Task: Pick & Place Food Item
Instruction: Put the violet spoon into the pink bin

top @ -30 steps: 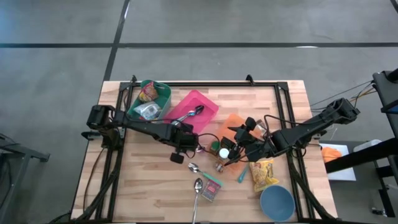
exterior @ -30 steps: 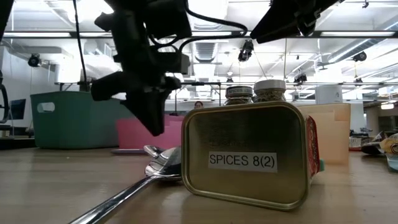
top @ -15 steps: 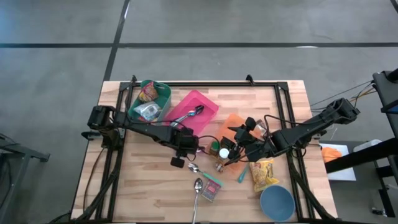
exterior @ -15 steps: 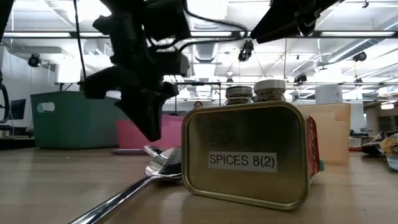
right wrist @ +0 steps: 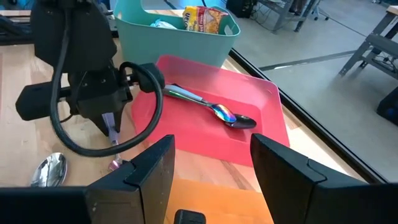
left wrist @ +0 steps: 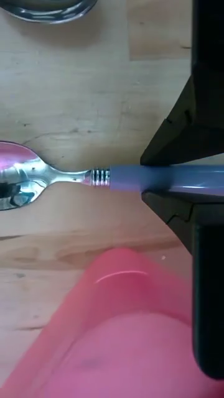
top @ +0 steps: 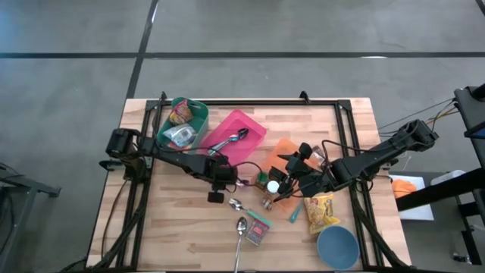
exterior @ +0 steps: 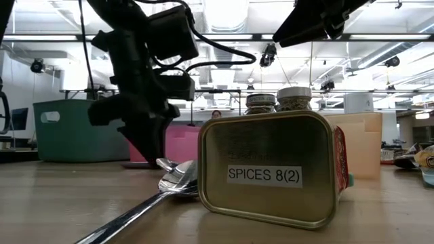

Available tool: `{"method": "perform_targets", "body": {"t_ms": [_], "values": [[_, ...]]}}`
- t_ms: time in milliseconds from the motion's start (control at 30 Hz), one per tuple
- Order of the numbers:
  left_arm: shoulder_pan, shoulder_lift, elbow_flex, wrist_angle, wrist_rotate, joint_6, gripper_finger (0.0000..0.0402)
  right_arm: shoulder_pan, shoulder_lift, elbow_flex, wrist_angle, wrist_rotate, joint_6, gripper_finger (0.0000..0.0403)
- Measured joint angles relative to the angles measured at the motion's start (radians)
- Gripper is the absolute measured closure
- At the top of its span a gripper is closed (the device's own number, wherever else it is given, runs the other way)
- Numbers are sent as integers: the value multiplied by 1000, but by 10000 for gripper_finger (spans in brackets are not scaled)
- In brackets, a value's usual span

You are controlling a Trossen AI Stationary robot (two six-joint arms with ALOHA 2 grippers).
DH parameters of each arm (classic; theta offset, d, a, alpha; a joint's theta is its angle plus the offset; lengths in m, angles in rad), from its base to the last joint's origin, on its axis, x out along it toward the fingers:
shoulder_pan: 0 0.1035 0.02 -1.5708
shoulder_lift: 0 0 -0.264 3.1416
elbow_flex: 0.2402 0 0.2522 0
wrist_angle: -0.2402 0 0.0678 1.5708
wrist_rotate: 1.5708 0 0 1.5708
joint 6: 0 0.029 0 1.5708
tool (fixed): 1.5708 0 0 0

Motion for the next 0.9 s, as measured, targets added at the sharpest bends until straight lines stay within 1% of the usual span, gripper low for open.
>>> {"method": "perform_targets", "body": {"t_ms": [133,300,467,667,767,900], "values": [[0,-2,-12,6,23,-4,326,0,0,0,2,0,0,195],[-3,-3,-32,17,78,-26,326,0,0,0,2,0,0,195],[-23,-5,-48,9,95,-80,326,0,0,0,2,0,0,195],[-57,-5,-45,-9,92,-134,324,0,0,0,3,0,0,195],[-58,-5,-44,-12,97,-141,310,0,0,0,3,0,2,195],[-59,-5,-35,-23,97,-141,271,0,0,0,3,-1,18,195]]}}
